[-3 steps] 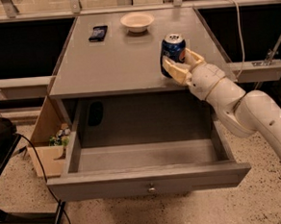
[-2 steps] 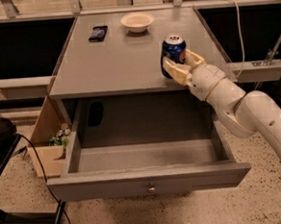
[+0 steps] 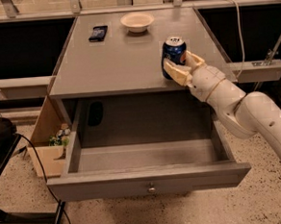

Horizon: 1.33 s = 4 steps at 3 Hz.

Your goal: Pick pepsi can from top drawer and place on counter

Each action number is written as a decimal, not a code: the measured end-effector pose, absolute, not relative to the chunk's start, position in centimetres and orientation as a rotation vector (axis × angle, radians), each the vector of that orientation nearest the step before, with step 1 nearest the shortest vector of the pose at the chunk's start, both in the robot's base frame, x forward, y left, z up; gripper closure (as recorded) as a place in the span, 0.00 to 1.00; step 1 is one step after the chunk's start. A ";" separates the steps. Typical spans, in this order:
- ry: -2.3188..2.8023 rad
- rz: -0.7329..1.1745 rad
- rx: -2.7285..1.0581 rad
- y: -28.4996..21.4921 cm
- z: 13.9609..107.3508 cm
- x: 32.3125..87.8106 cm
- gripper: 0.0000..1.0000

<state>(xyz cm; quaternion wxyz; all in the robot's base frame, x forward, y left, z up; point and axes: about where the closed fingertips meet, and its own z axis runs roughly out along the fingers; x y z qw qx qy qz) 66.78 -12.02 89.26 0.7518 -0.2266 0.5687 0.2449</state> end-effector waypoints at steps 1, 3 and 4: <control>1.249 0.533 -0.481 -12.3 88.3 67.0 1.00; 1.267 0.532 -0.462 -12.6 87.0 67.2 1.00; 1.272 0.532 -0.458 -12.7 86.7 67.3 1.00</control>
Offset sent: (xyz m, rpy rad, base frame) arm 0.0061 -0.0125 -0.0322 0.0198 0.0384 -0.0369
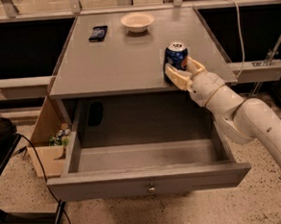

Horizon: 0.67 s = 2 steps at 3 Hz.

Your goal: Pick pepsi can from top drawer and place on counter

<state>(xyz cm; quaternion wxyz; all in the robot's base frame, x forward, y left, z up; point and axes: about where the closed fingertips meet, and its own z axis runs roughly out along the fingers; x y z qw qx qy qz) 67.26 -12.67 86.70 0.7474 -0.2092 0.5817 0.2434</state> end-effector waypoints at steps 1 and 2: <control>1.272 0.532 -0.458 -12.7 86.7 67.3 0.82; 1.272 0.532 -0.458 -12.7 86.7 67.3 0.57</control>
Offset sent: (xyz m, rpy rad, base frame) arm 0.0000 0.0000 0.0000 0.0000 0.0000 0.0000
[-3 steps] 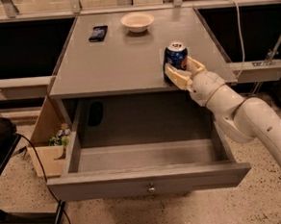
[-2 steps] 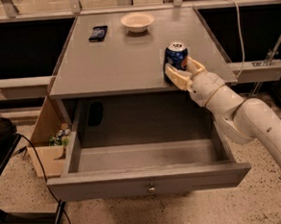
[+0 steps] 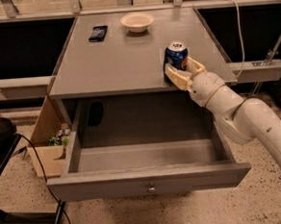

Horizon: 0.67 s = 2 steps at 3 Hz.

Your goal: Pick pepsi can from top drawer and place on counter

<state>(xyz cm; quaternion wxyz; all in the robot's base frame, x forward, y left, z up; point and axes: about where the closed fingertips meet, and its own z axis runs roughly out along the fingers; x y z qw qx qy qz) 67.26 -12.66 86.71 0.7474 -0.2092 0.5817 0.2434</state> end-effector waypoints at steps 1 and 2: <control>1.272 0.532 -0.458 -12.7 86.7 67.3 0.36; 1.272 0.533 -0.458 -12.7 86.7 67.3 0.05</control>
Offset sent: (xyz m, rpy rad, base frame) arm 0.0000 0.0000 0.0000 0.0000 0.0000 0.0000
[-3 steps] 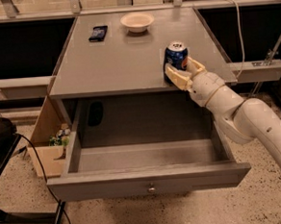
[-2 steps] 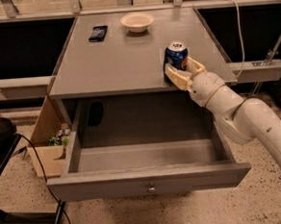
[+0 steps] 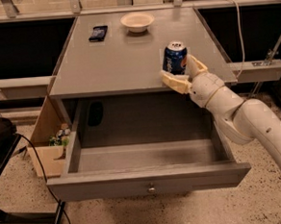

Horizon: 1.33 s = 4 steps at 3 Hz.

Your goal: Pick pepsi can from top drawer and place on counter

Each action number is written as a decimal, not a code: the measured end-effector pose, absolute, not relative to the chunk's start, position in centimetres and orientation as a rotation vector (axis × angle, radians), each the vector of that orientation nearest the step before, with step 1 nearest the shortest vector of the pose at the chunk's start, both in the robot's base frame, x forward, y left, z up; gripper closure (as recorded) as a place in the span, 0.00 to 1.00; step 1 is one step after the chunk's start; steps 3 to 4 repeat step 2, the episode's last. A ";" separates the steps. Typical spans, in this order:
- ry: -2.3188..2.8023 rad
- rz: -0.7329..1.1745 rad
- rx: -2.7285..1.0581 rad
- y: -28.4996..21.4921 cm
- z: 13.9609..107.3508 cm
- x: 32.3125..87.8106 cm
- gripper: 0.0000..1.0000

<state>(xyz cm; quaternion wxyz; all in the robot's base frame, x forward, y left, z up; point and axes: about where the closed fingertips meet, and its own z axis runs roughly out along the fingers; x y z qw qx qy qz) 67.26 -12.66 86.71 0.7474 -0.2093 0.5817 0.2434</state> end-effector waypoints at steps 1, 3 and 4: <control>1.272 0.533 -0.458 -12.7 86.7 67.3 0.00; 1.272 0.533 -0.458 -12.7 86.7 67.3 0.00; 1.272 0.533 -0.458 -12.7 86.7 67.3 0.00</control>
Offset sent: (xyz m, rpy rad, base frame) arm 0.0000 0.0000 0.0000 0.0000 0.0000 0.0000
